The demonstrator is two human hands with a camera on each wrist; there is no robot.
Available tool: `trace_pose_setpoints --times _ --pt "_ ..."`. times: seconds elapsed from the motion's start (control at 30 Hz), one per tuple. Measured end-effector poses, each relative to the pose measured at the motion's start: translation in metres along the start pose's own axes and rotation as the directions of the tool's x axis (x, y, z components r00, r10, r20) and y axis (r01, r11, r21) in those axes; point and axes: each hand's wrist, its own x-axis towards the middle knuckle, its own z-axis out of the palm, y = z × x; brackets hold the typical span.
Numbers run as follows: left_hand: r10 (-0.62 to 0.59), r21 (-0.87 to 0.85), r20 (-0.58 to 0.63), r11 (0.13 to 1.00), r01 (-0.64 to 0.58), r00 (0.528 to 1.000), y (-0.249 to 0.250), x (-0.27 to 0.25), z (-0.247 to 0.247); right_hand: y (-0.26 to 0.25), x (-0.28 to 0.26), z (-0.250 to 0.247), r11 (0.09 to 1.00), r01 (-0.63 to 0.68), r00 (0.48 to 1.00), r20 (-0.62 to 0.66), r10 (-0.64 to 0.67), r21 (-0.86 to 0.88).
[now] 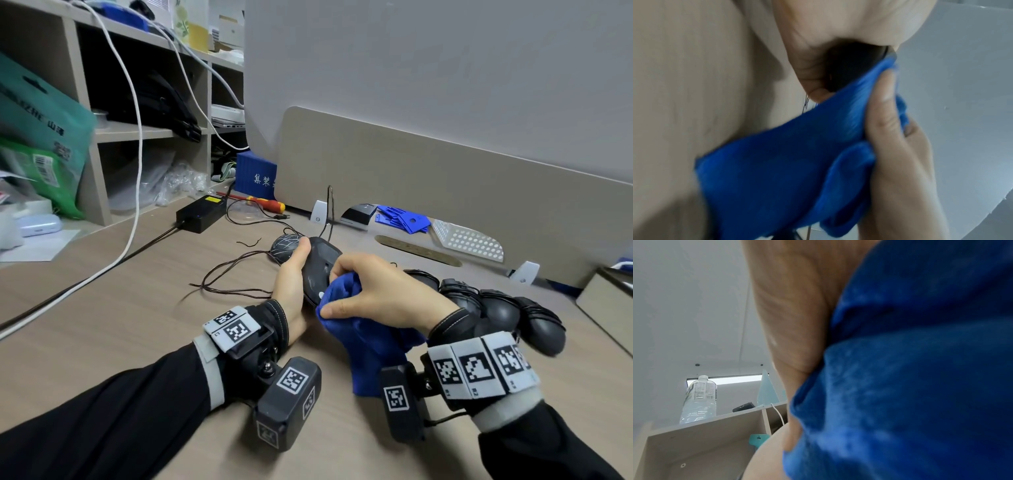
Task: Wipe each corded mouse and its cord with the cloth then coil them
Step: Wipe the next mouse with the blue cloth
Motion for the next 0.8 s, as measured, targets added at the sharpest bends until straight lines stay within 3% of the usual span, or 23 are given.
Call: trace_pose_setpoints --times 0.23,0.4,0.6,0.7,0.8 --pt "-0.122 -0.051 0.046 0.991 0.125 0.991 0.007 -0.013 0.009 0.005 -0.001 -0.007 0.991 0.055 0.996 -0.075 -0.046 0.118" --pt "-0.167 -0.032 0.092 0.985 0.17 0.982 0.006 -0.013 0.005 -0.001 0.005 0.004 0.999 -0.048 0.986 -0.162 0.045 -0.015" --pt "-0.155 -0.018 0.02 0.988 0.155 0.988 0.004 -0.01 0.007 0.004 -0.002 -0.005 0.998 0.022 0.998 -0.065 -0.018 0.062" --pt "-0.15 0.036 -0.06 0.988 0.153 0.987 0.004 -0.009 0.01 0.004 0.001 0.001 0.998 -0.017 0.996 -0.091 0.022 0.06" --pt "-0.128 0.085 -0.145 0.986 0.142 0.981 0.002 -0.006 0.01 0.001 0.006 0.009 0.995 -0.082 0.984 -0.163 0.072 -0.052"
